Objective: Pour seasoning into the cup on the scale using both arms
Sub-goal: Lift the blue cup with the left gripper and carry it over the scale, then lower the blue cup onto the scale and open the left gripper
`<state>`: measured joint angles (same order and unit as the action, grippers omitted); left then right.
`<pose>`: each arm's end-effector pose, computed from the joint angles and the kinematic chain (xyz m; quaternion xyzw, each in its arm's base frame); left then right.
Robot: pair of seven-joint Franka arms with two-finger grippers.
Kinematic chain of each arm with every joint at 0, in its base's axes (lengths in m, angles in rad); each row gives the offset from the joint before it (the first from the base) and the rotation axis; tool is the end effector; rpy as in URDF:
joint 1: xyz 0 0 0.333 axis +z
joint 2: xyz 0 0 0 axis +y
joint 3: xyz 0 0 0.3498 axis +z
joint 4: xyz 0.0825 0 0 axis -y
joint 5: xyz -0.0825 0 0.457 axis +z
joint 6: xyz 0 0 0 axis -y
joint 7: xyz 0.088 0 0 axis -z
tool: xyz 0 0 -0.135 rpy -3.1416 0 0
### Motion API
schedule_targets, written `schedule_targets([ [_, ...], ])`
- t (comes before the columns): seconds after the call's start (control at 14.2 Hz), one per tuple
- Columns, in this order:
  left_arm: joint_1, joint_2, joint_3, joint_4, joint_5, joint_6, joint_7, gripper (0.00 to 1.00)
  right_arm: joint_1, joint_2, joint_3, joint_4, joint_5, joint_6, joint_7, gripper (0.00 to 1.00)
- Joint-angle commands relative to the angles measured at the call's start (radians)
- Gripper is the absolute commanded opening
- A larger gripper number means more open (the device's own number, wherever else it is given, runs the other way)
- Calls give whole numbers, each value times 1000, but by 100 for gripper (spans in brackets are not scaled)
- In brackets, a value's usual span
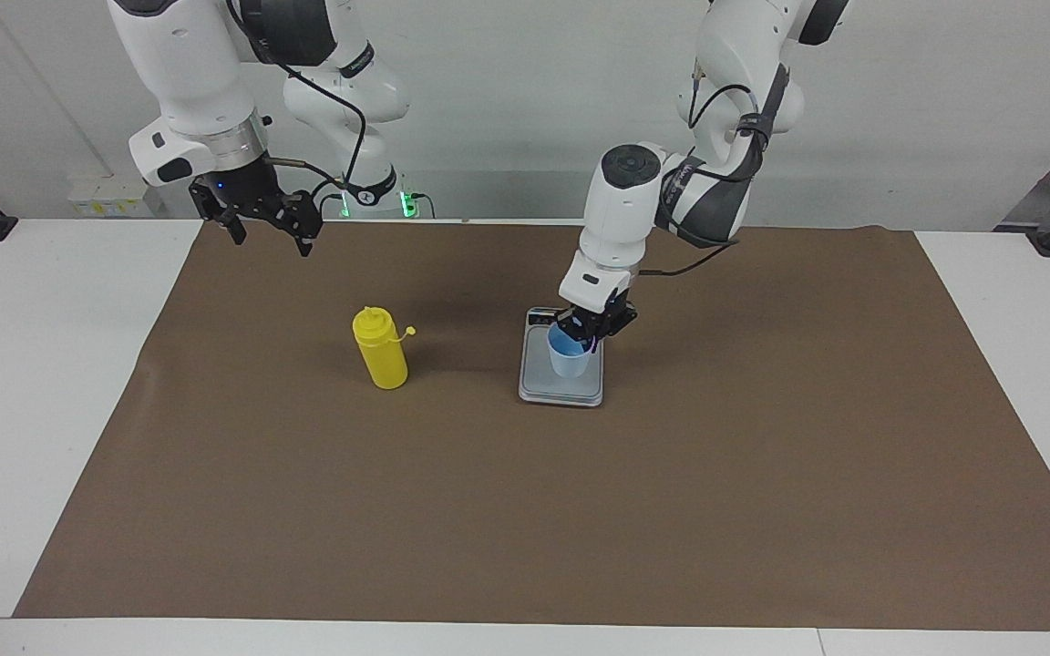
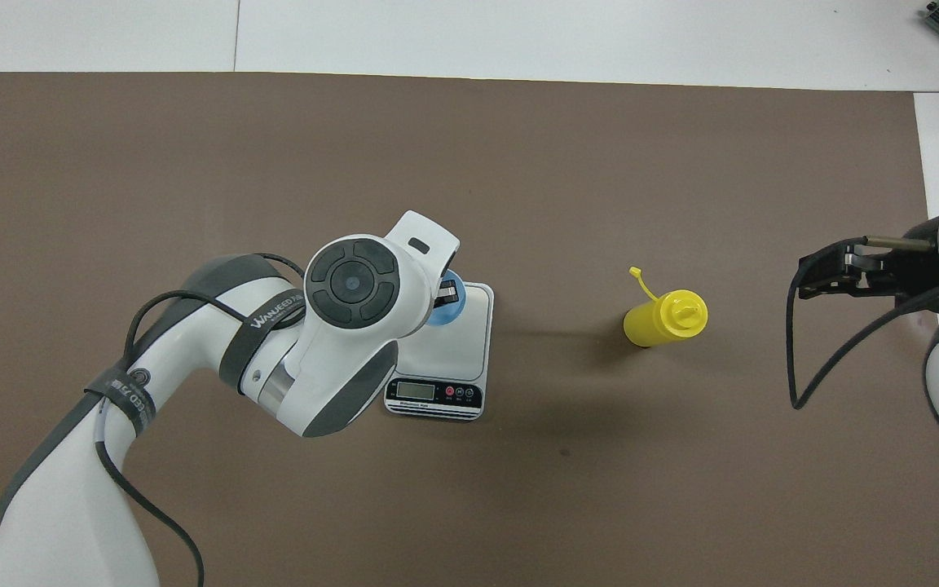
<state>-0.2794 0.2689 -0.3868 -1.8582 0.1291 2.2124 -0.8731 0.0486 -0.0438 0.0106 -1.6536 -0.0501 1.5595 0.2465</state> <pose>0.5644 -0.4194 0.3629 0.9956 0.0763 0.0413 0.0346 0.6074 0.0293 0.6116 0.9950 -0.0931 -0.0210 0.0288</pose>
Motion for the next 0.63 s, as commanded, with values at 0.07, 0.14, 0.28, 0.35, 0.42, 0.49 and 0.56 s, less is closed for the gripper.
schedule_targets([
  [0.07, -27, -2, 16, -25, 30, 26, -29, 0, -12, -30, 3, -34, 13, -4, -23, 100],
  [0.14, -27, -2, 16, -25, 30, 27, -29, 0, -12, -30, 3, -34, 13, -4, -23, 100],
  [0.28, -29, -2, 16, -39, 30, 30, -29, 5, -10, -30, 3, -35, 13, -4, -21, 100],
  [0.35, -29, -2, 16, -41, 30, 29, -29, 17, -10, -30, 3, -35, 13, -4, -21, 100],
  [0.42, -27, -2, 16, -38, 30, 29, -27, 70, -12, -30, 3, -35, 13, -4, -21, 100],
  [0.49, -26, 0, 16, -32, 30, 29, -29, 100, -10, -30, 3, -35, 13, -4, -21, 100],
  [0.56, -21, -3, 17, -26, 30, 26, -27, 100, -12, -30, 3, -35, 13, -4, -23, 100],
])
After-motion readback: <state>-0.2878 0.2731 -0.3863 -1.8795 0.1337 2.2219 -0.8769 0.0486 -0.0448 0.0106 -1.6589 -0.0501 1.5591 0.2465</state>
